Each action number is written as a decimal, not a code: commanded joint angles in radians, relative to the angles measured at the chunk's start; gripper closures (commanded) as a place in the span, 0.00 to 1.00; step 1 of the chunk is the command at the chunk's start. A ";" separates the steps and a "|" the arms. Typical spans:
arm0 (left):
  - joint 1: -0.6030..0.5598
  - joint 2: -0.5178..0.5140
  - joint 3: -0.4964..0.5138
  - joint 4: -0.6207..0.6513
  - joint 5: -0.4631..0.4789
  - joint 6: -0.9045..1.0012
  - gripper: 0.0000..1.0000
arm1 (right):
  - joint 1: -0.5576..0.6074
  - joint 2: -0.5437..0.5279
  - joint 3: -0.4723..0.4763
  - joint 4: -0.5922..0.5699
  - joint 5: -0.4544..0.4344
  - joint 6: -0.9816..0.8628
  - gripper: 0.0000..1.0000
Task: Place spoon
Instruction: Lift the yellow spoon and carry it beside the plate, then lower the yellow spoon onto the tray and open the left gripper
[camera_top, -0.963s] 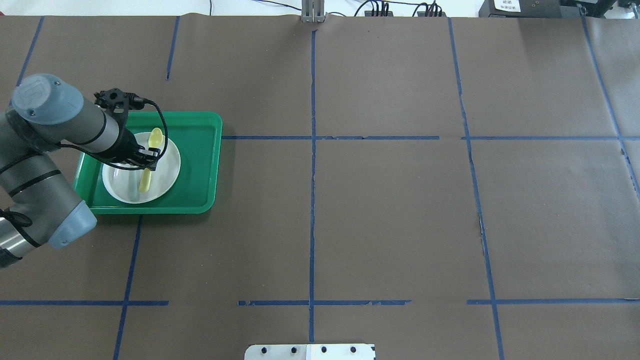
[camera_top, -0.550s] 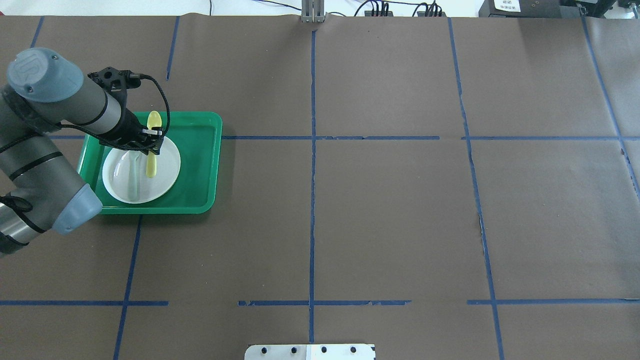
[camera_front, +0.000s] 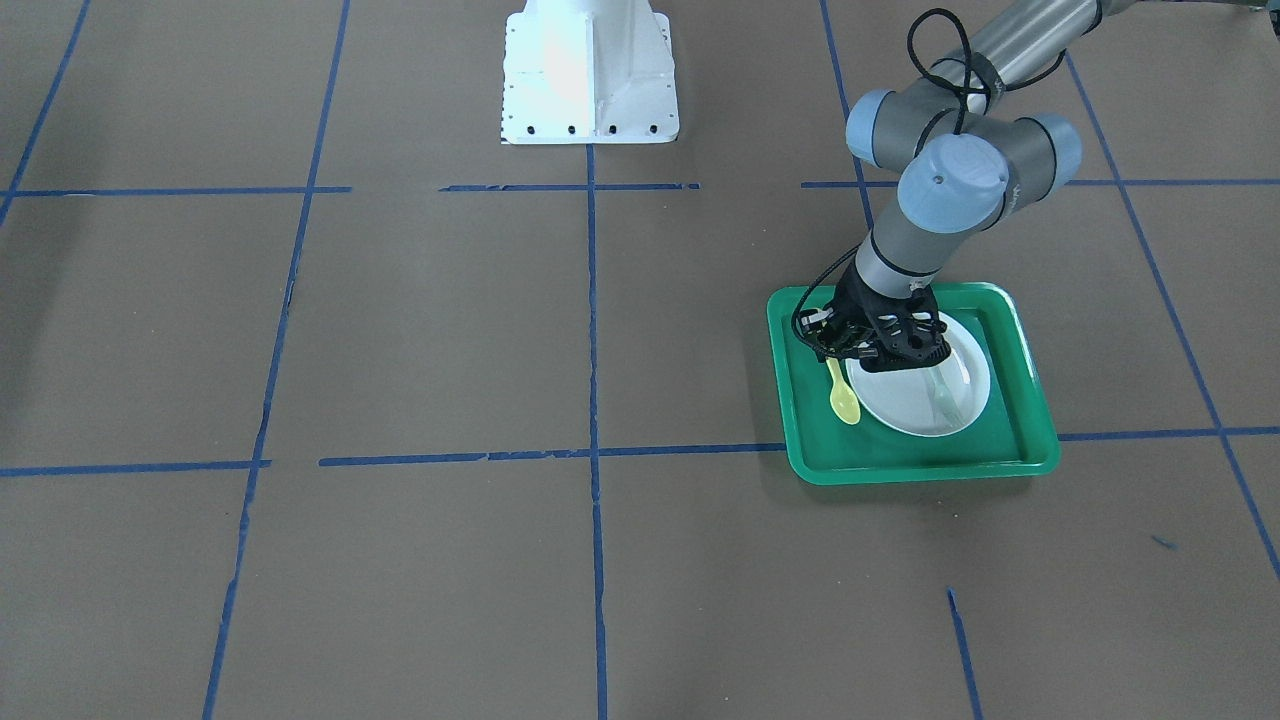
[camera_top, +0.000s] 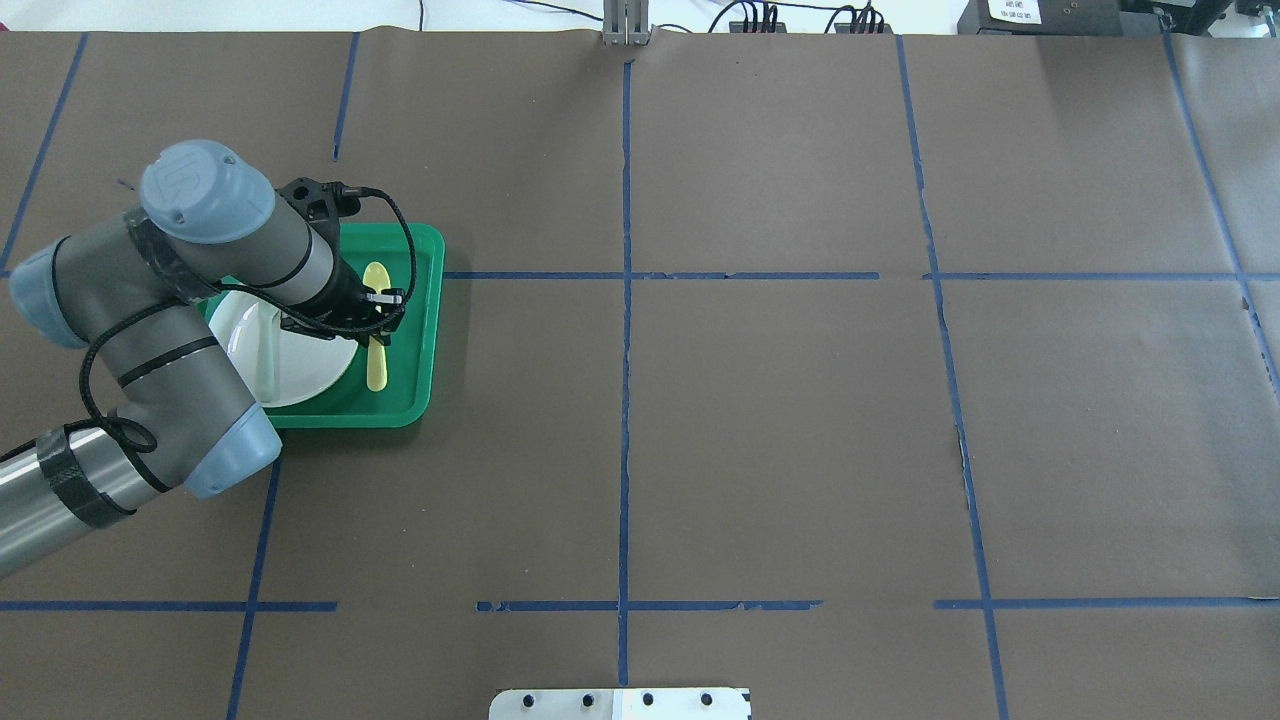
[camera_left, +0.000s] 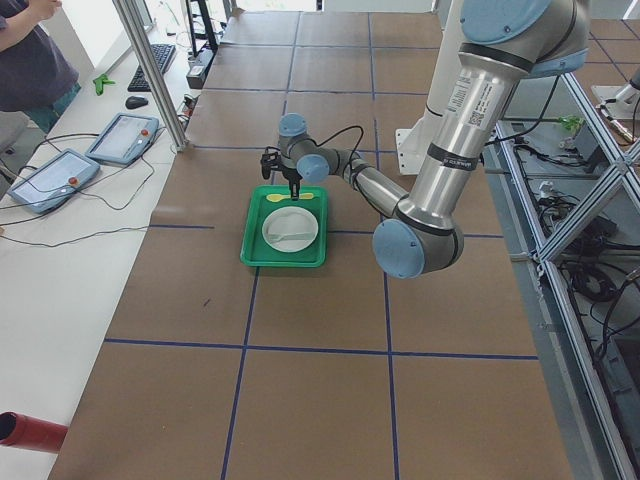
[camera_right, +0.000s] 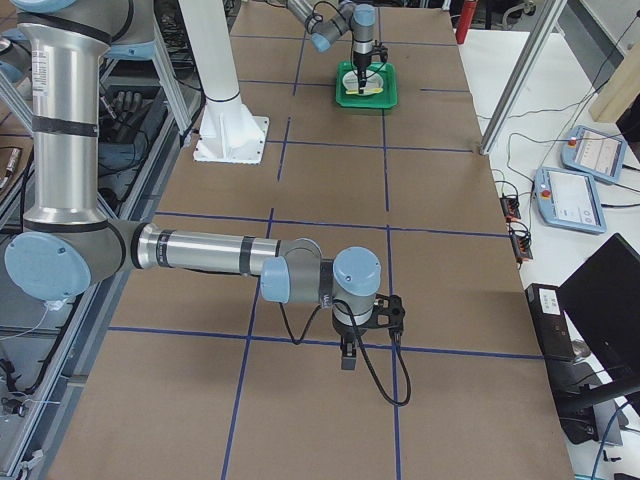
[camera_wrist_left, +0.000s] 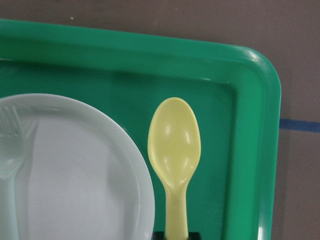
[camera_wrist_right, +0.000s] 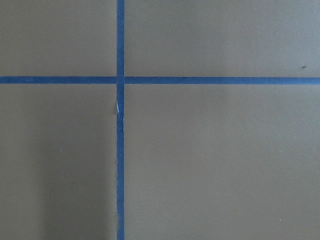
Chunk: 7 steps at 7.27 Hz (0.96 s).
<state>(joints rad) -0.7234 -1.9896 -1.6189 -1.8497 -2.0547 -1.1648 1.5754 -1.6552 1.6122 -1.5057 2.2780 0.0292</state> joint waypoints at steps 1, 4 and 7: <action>0.022 -0.008 0.023 -0.003 0.001 -0.004 0.99 | 0.000 0.000 0.000 -0.001 0.000 0.000 0.00; 0.029 -0.008 0.033 -0.005 0.001 0.001 0.90 | 0.000 0.000 0.000 0.001 0.000 0.000 0.00; 0.033 -0.006 0.031 -0.005 0.001 0.001 0.64 | 0.000 0.000 0.000 -0.001 0.000 0.000 0.00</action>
<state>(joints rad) -0.6911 -1.9970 -1.5873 -1.8546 -2.0540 -1.1644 1.5754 -1.6552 1.6122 -1.5052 2.2780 0.0291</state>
